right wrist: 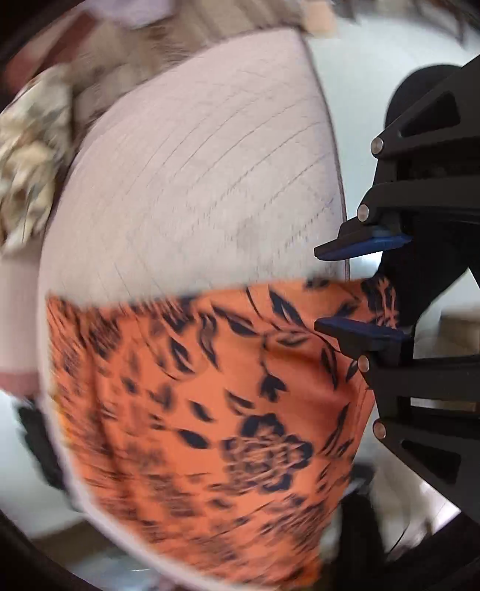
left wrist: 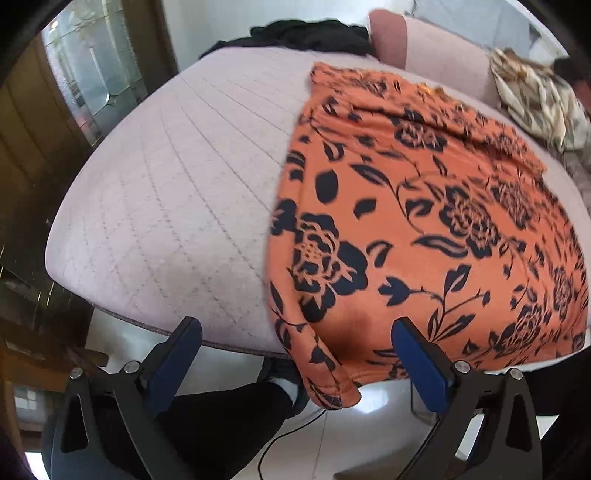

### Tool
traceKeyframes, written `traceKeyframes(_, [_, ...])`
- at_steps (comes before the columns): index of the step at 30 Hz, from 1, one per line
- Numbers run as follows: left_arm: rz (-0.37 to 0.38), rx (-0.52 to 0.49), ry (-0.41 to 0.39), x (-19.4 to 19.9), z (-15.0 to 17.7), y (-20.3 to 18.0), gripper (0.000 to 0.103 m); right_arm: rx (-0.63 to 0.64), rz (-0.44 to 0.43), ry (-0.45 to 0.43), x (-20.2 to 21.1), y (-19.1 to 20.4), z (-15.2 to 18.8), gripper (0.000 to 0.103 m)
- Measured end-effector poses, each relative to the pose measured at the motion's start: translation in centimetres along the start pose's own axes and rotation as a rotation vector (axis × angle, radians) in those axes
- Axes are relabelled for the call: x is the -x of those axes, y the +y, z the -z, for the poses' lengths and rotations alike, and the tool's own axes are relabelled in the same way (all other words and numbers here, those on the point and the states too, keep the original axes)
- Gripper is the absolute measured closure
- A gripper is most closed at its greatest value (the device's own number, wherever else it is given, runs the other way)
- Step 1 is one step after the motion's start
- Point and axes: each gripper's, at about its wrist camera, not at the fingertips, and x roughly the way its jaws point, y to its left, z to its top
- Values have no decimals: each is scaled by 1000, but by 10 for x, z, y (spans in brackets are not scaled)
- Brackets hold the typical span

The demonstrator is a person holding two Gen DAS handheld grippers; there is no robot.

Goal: Fold small clothes
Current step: 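Lift the hem with both tools and fold it toward the gold collar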

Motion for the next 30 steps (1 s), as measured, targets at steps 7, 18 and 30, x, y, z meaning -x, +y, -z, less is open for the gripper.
traceKeyframes(7, [99, -9, 118, -17, 3, 2, 1, -202, -205, -21, 0, -36, -7, 23])
traceKeyframes(18, [228, 58, 178, -29, 3, 31, 49, -113, -226, 197, -49, 4, 7, 81])
traceKeyframes(30, [211, 129, 237, -41, -3, 67, 30, -64, -261, 224, -36, -2, 0, 88])
